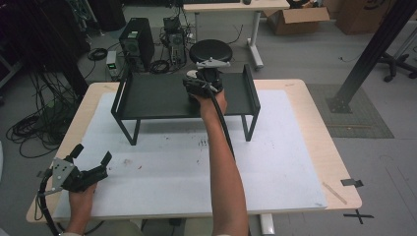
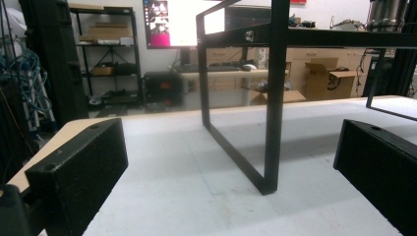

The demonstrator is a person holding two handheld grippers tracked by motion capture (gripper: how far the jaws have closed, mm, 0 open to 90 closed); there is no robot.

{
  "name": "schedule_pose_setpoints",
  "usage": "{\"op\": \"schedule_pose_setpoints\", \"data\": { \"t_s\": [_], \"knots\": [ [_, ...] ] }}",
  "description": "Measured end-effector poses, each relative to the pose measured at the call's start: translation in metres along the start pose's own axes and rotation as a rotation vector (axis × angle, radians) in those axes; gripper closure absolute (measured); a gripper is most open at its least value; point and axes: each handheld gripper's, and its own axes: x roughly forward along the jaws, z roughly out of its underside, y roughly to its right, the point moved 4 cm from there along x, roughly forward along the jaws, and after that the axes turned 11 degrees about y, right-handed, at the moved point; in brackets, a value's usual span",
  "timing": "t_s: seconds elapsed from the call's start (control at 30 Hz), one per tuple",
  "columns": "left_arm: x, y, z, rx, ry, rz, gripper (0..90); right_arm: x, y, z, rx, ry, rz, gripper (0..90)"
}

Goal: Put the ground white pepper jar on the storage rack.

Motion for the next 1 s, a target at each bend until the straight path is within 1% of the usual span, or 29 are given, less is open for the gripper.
{"op": "schedule_pose_setpoints", "data": {
  "t_s": [0.1,0.33,0.4,0.53,0.63,0.73,0.8,1.0],
  "knots": [
    [0.0001,0.0001,0.0,0.001,-0.001,0.0,0.2,0.0011,0.0001,0.0012,-0.002,-0.009,-0.003,48.8],
    [0.0001,0.0002,0.0,0.001,0.0,0.0,0.2,0.0018,0.0019,0.0044,0.014,-0.031,-0.007,48.4],
    [0.0,0.0001,0.0,0.001,0.001,0.0,0.2,0.0015,0.0024,0.0045,0.023,-0.028,-0.008,48.4],
    [0.0,0.0001,0.0,0.001,0.001,0.0,0.2,0.0019,0.0013,0.0044,0.009,-0.033,-0.011,48.1],
    [0.0,0.0001,0.0,0.0,0.001,0.0,0.2,0.0014,0.0011,0.0042,0.022,-0.026,-0.015,46.1],
    [-0.0003,-0.0002,-0.0001,-0.001,0.003,0.0,0.2,0.0003,0.0008,0.0031,0.023,-0.024,-0.02,45.7],
    [-0.0004,-0.0003,-0.0001,-0.003,0.004,-0.001,0.2,-0.0009,0.0011,0.0024,0.017,-0.025,-0.019,44.5],
    [-0.0004,-0.0002,-0.0001,-0.001,0.004,0.0,0.3,-0.0044,0.0034,0.0007,0.029,-0.022,-0.017,36.5]
  ]
}}
